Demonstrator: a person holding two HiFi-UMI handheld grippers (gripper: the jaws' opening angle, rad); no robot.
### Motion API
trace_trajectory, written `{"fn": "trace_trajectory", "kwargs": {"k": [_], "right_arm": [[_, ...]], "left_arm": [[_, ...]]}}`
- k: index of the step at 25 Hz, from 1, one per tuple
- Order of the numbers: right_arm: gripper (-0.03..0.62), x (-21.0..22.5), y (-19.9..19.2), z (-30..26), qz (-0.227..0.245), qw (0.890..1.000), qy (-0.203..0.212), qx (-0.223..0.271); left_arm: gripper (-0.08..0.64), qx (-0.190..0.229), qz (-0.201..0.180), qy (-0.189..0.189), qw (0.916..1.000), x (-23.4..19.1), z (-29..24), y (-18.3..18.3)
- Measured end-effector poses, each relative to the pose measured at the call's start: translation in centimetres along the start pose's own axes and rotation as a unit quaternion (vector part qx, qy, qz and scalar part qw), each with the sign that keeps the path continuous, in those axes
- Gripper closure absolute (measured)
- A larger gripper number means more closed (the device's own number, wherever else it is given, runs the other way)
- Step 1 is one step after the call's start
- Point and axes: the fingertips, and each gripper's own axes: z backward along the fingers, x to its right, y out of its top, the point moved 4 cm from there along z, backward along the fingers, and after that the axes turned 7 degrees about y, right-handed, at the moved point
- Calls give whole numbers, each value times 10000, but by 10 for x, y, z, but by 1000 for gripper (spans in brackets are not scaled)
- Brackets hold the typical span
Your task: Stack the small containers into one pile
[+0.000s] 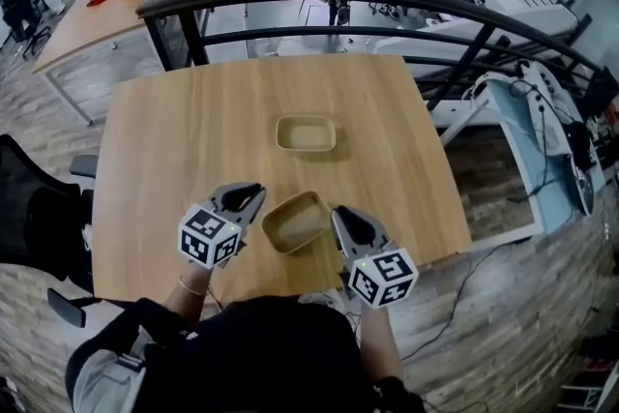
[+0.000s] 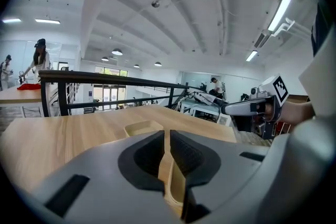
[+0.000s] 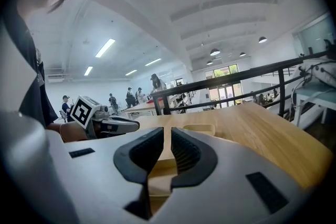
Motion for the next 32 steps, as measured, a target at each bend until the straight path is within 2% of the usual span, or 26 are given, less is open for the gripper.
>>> {"fn": "trace_trajectory", "kwargs": {"k": [6,10,16,26,32], "right_arm": [[555,10,5,-13,-118,9999,-52,46],[555,23,15,-30,-72,9999,65,95],[555,52,28,-49,-131,9998,136,86],[554,96,33,-75,-162,9989,424,-138],[552,117,32,-85,-195,9981,531,-231]], "left_arm": [[520,-2,14,155,9999,-13,1,-1],[520,24,41,356,9994,-26,-3,3],[520,79,517,385,9979,-35,-18,11],[518,-157,607,733,9953,-47,-53,18],[508,-322,527,889,9941,-49,-72,20]]}}
